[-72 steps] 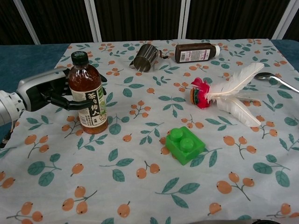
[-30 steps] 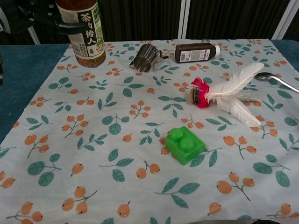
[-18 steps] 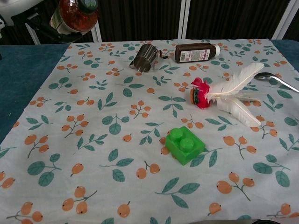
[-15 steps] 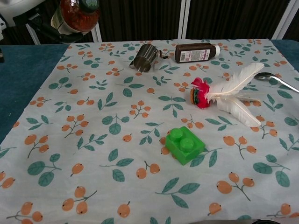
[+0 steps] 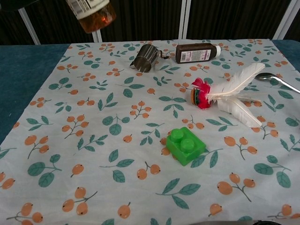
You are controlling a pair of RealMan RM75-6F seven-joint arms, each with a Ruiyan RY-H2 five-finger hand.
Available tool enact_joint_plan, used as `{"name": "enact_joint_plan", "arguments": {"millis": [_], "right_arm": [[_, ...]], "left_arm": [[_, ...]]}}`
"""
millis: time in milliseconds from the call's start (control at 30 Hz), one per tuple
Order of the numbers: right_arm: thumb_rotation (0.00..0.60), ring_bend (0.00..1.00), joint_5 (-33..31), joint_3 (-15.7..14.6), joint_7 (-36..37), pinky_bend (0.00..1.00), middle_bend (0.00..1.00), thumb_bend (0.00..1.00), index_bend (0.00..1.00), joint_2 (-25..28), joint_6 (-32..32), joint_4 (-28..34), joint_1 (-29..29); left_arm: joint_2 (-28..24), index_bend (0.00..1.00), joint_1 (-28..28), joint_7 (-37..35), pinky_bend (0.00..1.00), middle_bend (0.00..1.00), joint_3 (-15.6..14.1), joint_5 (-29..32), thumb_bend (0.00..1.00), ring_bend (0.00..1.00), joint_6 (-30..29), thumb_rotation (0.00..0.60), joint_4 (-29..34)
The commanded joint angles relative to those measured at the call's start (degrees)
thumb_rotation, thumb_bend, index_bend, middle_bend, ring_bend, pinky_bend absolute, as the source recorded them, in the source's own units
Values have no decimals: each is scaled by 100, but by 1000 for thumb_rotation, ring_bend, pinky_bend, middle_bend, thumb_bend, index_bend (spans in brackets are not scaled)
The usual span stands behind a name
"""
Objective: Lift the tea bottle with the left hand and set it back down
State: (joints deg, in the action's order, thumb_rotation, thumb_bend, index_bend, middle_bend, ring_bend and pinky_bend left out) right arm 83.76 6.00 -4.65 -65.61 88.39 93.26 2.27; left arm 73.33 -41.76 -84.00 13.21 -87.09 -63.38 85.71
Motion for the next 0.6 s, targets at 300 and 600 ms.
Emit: {"name": "enact_joint_plan", "arguments": {"millis": [300,600], "right_arm": [[600,176,-18,6,-24,262,61,157,55,-8,-8,7,3],[600,176,-34,9,-4,262,61,158,56,-4,-20,5,4]], "left_arm": [[-620,332,24,-1357,501,376,-175,-578,441,301,358,600,-198],[432,327,242,5607,468,374,-193,-181,440,301,-165,600,-688]]}}
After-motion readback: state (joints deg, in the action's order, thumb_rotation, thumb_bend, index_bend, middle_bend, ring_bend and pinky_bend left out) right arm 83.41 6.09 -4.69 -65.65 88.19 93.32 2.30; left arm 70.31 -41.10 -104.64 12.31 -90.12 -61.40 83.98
